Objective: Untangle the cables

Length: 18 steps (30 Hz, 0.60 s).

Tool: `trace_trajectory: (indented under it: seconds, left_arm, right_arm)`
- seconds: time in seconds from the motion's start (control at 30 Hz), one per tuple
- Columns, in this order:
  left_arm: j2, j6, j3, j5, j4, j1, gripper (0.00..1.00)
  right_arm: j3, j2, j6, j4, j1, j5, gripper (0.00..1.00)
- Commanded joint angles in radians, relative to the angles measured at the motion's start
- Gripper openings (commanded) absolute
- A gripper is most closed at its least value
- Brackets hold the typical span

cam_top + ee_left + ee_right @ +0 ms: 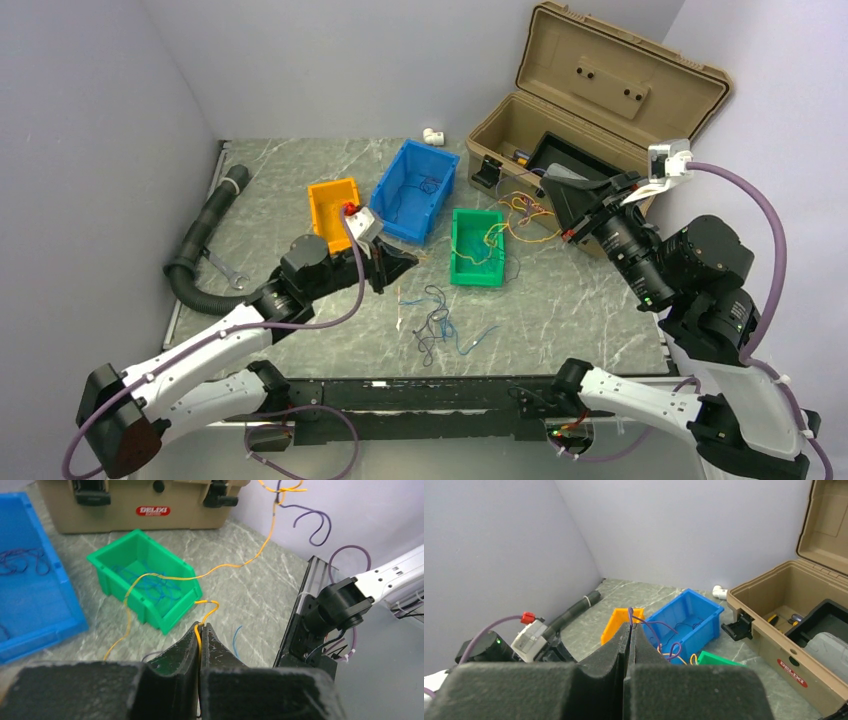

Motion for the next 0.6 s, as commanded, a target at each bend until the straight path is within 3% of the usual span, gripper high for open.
trace_trajectory:
  seconds: [0.0, 0.47, 0.57]
  left_arm:
    - [0.045, 0.016, -0.011, -0.036, 0.244, -0.052, 0.07]
    - [0.229, 0.006, -0.038, -0.081, 0.629, -0.184, 0.12]
    - [0.285, 0.002, 0.000, -0.102, 0.646, -0.219, 0.12]
  right_arm:
    - [0.040, 0.002, -0.014, 0.030, 0.001, -0.023, 0.00]
    - [-0.009, -0.033, 0.048, 0.072, 0.001, -0.021, 0.00]
    - [-0.004, -0.033, 0.058, 0.066, 0.001, -0.023, 0.00]
